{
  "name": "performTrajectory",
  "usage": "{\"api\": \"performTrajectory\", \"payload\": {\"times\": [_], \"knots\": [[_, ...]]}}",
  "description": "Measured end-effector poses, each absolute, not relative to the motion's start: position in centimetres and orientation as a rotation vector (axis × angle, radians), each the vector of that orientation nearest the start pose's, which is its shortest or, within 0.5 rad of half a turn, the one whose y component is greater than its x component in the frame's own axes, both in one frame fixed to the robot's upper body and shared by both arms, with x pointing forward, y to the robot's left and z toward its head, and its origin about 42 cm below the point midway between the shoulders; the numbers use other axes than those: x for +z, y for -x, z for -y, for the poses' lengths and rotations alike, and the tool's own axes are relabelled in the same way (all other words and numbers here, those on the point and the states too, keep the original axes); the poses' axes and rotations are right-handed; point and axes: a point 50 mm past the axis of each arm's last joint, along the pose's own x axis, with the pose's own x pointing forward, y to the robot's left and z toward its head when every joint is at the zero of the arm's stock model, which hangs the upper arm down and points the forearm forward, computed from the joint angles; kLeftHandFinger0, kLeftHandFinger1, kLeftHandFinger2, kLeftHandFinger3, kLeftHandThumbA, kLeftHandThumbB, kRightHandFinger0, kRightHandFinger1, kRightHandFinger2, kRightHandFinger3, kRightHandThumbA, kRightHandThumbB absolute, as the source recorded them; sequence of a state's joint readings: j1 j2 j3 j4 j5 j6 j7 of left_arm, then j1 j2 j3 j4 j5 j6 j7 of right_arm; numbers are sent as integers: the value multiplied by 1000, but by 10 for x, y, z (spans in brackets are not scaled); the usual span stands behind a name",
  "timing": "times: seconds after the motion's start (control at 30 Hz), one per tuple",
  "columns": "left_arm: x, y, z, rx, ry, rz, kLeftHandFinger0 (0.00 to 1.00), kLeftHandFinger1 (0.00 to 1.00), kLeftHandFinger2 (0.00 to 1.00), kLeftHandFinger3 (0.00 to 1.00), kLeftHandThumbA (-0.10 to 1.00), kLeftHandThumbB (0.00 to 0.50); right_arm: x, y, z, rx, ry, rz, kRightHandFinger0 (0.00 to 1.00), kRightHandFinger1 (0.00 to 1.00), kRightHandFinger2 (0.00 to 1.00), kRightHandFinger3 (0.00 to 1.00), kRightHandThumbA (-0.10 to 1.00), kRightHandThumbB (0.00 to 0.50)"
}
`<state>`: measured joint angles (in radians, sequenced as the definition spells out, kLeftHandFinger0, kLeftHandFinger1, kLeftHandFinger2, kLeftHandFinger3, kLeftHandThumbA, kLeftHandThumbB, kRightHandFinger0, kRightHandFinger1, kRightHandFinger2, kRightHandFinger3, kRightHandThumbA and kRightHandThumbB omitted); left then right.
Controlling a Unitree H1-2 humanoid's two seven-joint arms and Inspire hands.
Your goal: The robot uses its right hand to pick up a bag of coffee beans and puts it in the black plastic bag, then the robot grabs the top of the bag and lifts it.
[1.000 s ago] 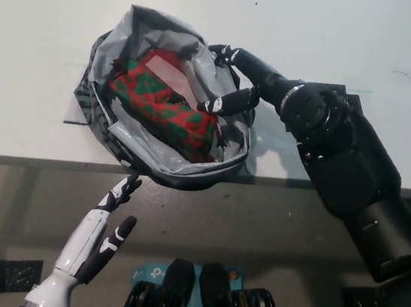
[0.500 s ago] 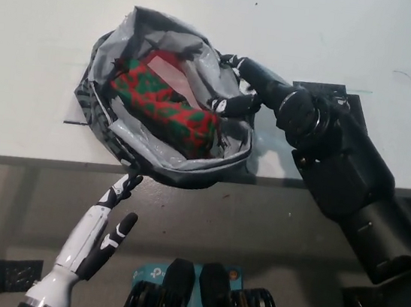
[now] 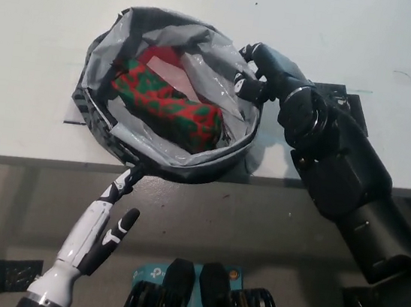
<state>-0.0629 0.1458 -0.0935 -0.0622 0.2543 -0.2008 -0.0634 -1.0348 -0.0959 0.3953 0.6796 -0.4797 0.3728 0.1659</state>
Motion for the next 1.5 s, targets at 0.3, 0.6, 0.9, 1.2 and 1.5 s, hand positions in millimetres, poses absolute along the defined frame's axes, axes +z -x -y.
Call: {"api": "performTrajectory", "payload": {"times": [0.3,0.6,0.9,1.2,1.5], "knots": [[144,-303,-216,-200,-404,333,1000,1000,1000,1000,1000,184,310,-536,82,308,867,35,3,403,701,580,-82,174],[144,-304,-216,-201,-404,336,1000,1000,1000,1000,1000,188,320,-545,96,309,465,-63,0,313,688,713,-100,121],[141,-305,-216,-202,-404,325,1000,1000,1000,1000,1000,188,293,-548,103,322,129,-187,0,192,626,976,-100,69],[137,-305,-216,-202,-404,308,1000,1000,1000,1000,1000,181,278,-545,101,330,-149,-244,0,239,716,1000,-100,71],[136,-305,-217,-203,-404,307,1000,1000,1000,1000,1000,164,275,-543,95,328,-376,-268,0,262,725,870,-100,90]]}}
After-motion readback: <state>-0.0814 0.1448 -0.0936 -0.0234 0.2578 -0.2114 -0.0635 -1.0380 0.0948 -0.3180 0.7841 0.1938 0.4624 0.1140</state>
